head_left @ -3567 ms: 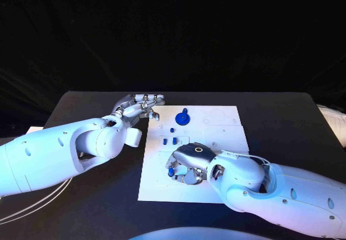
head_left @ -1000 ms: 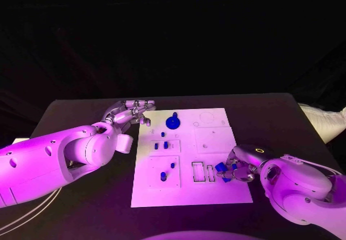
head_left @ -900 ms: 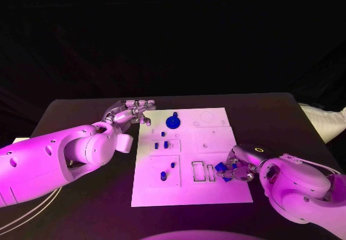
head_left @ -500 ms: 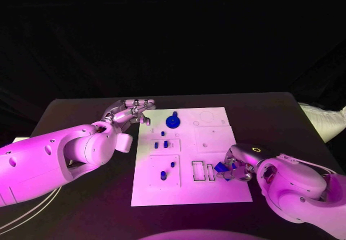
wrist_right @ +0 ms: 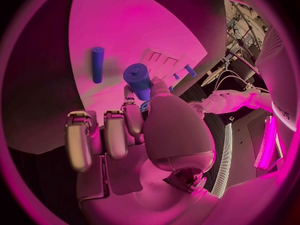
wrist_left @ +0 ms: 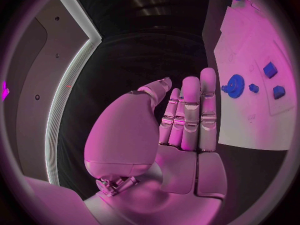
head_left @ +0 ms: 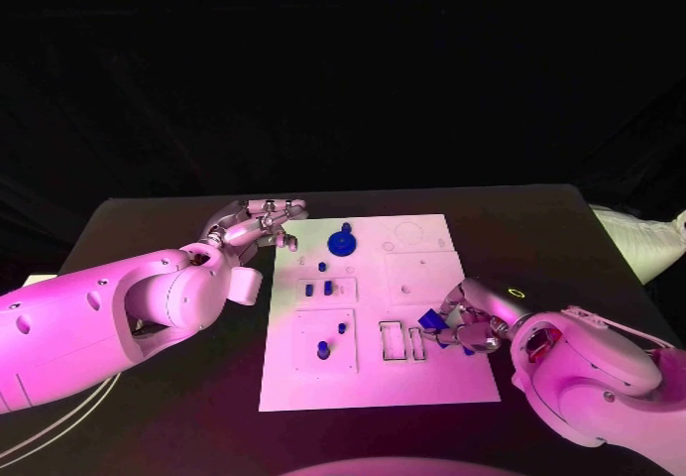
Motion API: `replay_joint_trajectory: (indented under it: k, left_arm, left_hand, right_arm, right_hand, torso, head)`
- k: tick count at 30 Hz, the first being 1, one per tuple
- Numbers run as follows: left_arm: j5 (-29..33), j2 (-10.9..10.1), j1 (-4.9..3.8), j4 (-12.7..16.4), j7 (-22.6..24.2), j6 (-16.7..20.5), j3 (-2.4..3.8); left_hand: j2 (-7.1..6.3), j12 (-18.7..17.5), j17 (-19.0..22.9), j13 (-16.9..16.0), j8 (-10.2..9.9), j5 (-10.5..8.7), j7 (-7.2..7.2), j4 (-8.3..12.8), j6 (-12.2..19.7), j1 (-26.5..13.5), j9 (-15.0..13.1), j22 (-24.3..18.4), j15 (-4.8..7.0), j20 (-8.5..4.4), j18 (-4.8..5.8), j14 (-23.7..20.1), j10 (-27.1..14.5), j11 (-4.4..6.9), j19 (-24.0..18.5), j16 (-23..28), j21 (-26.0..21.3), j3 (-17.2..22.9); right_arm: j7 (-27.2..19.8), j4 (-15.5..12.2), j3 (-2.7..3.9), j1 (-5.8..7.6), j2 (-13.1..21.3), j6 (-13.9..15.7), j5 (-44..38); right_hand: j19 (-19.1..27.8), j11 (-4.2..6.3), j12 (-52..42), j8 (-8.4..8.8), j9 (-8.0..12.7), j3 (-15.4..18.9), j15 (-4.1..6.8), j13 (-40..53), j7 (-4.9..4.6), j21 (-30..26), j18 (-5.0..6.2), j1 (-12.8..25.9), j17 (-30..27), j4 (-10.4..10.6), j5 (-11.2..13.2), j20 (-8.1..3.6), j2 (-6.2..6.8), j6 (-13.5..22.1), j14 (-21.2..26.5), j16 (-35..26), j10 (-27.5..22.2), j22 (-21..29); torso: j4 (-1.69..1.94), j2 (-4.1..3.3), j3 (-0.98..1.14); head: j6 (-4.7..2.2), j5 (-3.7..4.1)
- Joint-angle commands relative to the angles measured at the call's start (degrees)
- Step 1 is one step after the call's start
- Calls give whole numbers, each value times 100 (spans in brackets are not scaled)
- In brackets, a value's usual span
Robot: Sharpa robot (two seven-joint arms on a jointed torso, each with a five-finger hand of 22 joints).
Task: Assemble the parts on the task board
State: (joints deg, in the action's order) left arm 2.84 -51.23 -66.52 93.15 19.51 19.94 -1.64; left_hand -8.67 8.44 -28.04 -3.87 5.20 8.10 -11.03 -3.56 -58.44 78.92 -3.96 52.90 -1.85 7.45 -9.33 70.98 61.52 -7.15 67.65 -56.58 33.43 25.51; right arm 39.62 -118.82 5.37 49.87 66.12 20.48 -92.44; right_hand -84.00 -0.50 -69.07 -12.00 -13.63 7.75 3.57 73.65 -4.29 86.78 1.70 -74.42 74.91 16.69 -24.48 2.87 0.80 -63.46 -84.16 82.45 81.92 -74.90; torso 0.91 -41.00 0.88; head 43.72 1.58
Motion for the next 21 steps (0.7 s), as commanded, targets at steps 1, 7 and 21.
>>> replay_joint_trajectory:
  k: [1, 7, 21]
  left_arm:
    - [21, 10, 1, 14, 21, -110, 3]
    - [21, 17, 2, 26, 17, -116, 3]
    - [21, 22, 2, 43, 9, -117, 3]
  left_hand:
    - [29, 24, 5, 8, 32, -27, -20, 4, 39, -18, 7, -5, -4, 10, -111, -51, -25, 2, -10, 4, -30, -21]
    - [29, 24, 5, 8, 32, -27, -20, 4, 39, -18, 7, -5, -4, 10, -111, -51, -25, 2, -10, 4, -30, -21]
    - [34, 28, 9, 8, 35, -26, -20, 7, 37, -17, 7, -8, -5, 10, -111, -53, -32, 2, -10, 3, -34, -25]
  right_arm:
    - [-36, -33, -1, 8, -82, 181, 631]
    - [-36, -10, 0, 16, -303, 16, 881]
    - [138, 190, -4, 19, -706, -393, 750]
  right_hand:
    - [-251, 88, 28, -38, -32, 57, 44, -12, 21, 22, -44, -43, 108, 0, -52, -31, -163, -66, -338, 23, 59, -1079]
    - [-250, 98, 53, -59, -92, 178, 52, 1, 37, 20, -43, 171, 109, 8, -106, -37, -188, -91, -338, 22, 71, -1079]
    - [-244, 139, 212, -123, -245, 413, 86, -56, 87, 13, -41, 496, 103, 5, 169, -66, -255, -161, -336, 13, 66, -1073]
  torso:
    - [1, -6, 1]
    - [1, -9, -5]
    - [-4, -5, -2]
  head:
    - [1, -11]
    - [5, -22]
    - [20, -58]
